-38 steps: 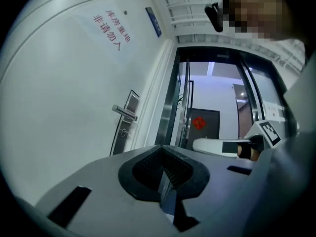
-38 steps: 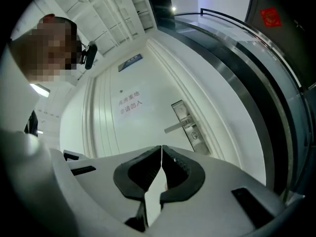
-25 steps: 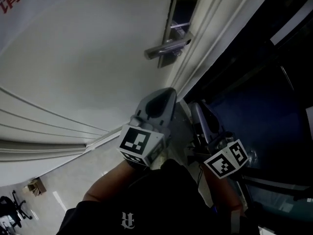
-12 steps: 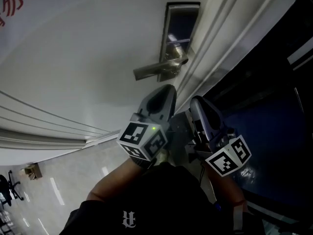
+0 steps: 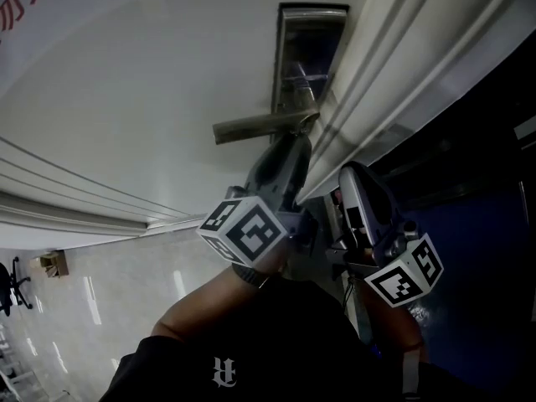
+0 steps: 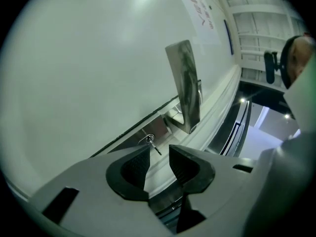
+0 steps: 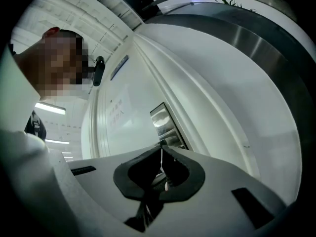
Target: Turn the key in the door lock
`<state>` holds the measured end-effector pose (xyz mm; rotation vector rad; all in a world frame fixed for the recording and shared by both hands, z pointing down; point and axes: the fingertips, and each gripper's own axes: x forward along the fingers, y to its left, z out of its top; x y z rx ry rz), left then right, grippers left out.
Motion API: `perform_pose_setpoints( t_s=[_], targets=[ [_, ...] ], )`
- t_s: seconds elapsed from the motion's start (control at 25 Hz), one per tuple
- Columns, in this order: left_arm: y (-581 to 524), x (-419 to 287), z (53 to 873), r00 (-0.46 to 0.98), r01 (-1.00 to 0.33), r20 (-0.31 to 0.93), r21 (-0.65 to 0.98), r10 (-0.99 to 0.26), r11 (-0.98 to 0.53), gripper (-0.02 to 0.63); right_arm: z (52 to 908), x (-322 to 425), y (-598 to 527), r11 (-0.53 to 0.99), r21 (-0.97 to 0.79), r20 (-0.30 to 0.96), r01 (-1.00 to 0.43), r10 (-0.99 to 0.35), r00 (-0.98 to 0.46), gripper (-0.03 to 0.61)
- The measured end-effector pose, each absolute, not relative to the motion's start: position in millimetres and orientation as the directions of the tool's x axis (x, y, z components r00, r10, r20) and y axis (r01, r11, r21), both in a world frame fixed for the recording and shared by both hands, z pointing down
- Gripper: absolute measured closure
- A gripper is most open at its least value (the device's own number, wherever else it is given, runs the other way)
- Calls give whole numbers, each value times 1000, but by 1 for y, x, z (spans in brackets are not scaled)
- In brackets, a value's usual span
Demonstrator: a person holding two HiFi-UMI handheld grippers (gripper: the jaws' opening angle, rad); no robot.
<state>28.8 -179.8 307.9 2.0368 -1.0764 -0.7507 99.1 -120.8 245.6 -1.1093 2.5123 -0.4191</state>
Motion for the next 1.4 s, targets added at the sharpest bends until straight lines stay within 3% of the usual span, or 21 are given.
perform_pose_setpoints(
  t_s=[0.4,0.68,0.88,1.08,1.4],
  targets=[
    [-198,28,315,426,-358,-184,865,-886,-352,515,247,102,-128,693,-413,-207,-591,-703,-680,561],
    [-198,29,309,411,-499,-166,782,-897,-373,561,250,101,-129,707,-427,-204,-564,-683,-701,561],
    [-197,31,305,396,-693,-119,612,-910,-381,561,252,98,-127,720,-433,-205,-543,-665,-719,561],
    [-196,35,304,363,-879,-39,318,-931,-356,561,252,100,-126,724,-439,-215,-532,-660,-720,561],
    [-194,41,300,321,-947,-2,-13,-947,-321,561,252,109,-125,720,-449,-232,-529,-666,-709,561]
  ],
)
